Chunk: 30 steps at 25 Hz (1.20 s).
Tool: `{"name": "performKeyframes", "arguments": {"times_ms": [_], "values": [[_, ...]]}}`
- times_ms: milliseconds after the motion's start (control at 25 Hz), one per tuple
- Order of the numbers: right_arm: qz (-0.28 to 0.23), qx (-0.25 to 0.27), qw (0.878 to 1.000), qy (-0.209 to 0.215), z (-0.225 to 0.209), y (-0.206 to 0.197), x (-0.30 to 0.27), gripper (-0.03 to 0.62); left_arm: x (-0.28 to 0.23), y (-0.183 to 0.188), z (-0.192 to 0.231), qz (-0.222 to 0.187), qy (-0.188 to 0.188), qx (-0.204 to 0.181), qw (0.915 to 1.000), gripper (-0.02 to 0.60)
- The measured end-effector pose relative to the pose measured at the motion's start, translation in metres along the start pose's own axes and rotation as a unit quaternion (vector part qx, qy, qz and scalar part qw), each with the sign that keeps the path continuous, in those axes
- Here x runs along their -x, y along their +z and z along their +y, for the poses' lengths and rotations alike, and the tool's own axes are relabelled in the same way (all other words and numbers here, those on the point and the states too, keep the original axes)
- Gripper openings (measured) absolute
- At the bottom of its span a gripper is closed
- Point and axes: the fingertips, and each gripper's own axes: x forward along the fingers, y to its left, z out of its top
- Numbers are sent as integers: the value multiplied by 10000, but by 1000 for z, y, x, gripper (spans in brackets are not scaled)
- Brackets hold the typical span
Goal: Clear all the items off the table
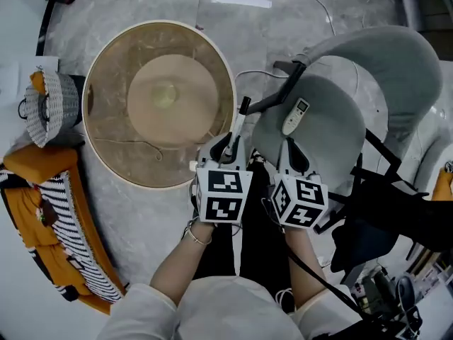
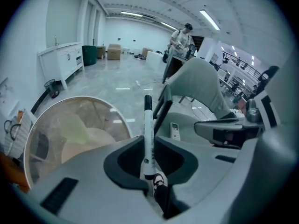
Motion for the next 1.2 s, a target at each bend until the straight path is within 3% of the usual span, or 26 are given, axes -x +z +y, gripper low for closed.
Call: {"name": "performKeyframes", "arguments": {"times_ms": [200, 440, 800, 1200], "values": [[-146, -606, 9971, -432, -67, 4, 19, 25, -19, 22, -82, 137, -514, -682, 9962, 71], [-163, -1091, 9909, -768, -135, -13, 31, 25, -54, 26, -150, 313, -822, -1223, 9886, 71], [-7, -1283, 9866, -1004, -213, -51, 32, 25, -120, -7, -214, 697, -935, -1029, 9878, 71], [176, -1571, 9812, -1109, -259, -90, -7, 25, -189, -40, -229, 977, -837, -1071, 9859, 71]]}}
